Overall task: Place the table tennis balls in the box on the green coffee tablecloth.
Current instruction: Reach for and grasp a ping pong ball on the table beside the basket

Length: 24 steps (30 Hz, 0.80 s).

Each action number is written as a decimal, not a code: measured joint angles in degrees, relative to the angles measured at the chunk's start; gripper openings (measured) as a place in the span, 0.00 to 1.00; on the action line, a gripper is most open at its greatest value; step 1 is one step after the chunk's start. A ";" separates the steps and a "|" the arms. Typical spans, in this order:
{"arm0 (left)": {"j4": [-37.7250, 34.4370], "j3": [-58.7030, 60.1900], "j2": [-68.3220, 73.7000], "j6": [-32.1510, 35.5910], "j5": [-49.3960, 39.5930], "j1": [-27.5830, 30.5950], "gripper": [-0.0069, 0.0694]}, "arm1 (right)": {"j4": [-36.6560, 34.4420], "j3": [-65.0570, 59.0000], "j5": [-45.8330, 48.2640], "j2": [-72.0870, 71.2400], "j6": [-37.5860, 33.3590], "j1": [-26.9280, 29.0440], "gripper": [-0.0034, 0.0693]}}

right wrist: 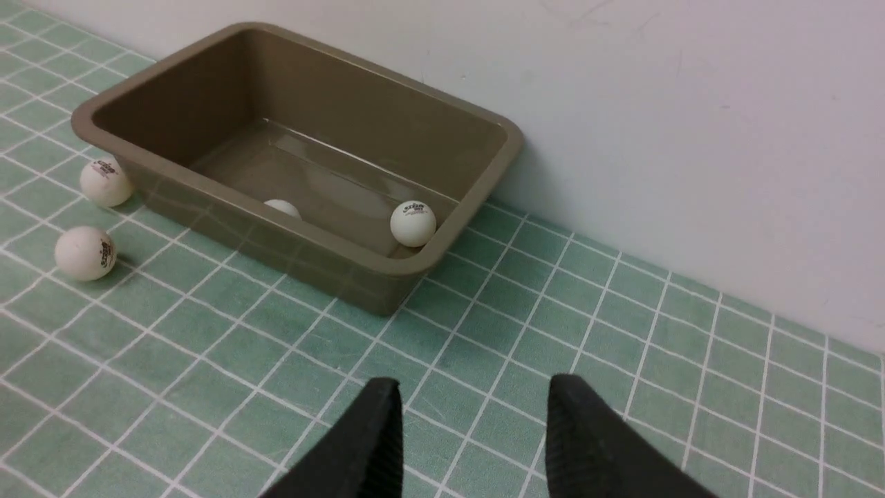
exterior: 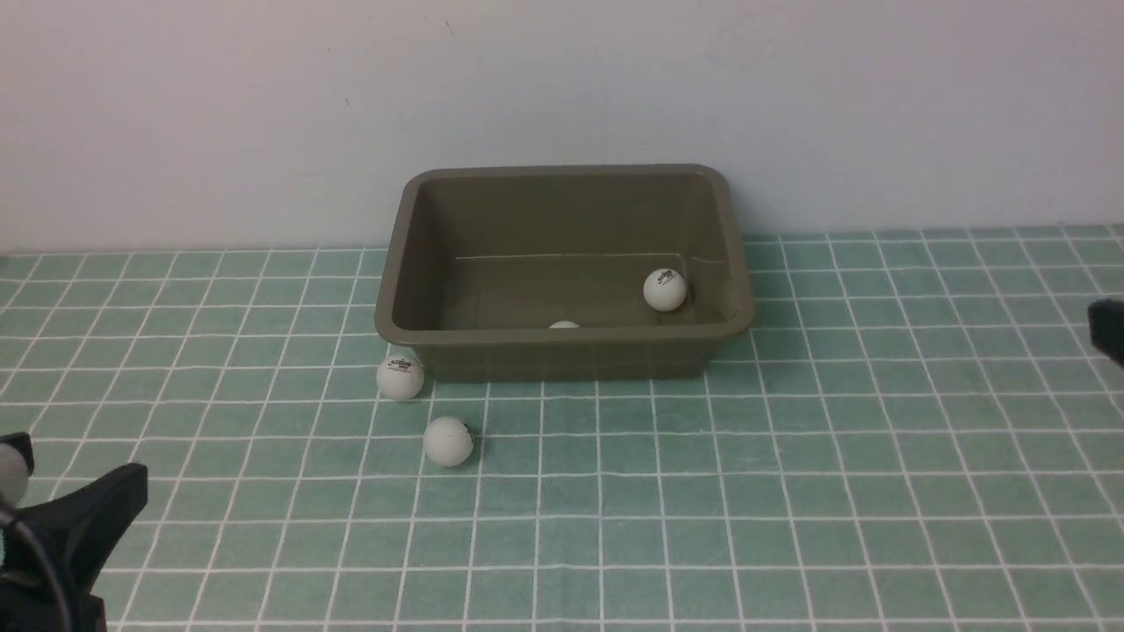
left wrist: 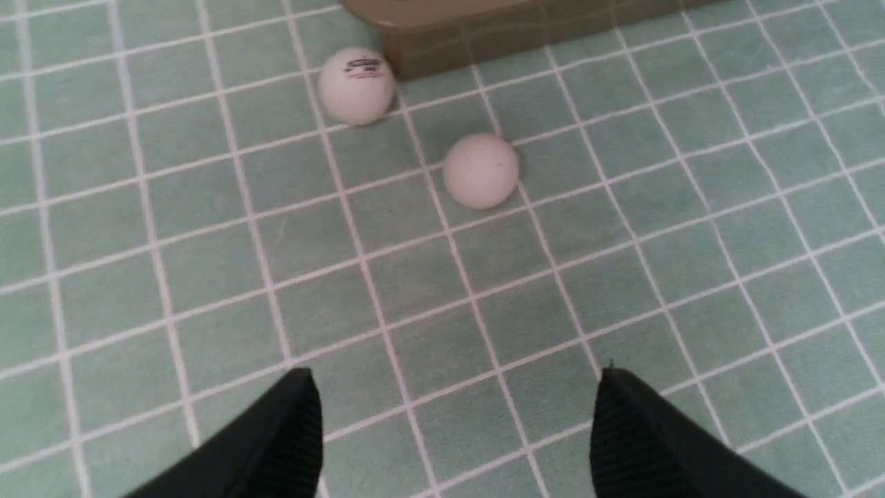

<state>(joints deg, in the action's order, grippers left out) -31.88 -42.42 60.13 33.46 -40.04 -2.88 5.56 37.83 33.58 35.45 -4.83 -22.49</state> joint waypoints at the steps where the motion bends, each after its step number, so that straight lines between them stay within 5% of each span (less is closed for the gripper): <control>1: -2.85 -1.61 3.04 4.05 -0.81 0.00 0.71 | 0.00 0.00 -0.06 0.00 0.06 0.00 0.42; 7: -14.13 -7.60 16.87 16.58 -1.94 0.00 0.71 | 0.00 0.00 -0.45 0.00 0.53 0.00 0.42; 24: -19.73 -8.59 37.74 17.40 13.00 -7.76 0.71 | 0.00 0.00 -6.81 0.00 5.41 0.00 0.42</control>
<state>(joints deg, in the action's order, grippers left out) -51.61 -51.01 97.86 50.86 -27.04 -10.64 5.56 37.83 26.78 35.45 0.58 -22.49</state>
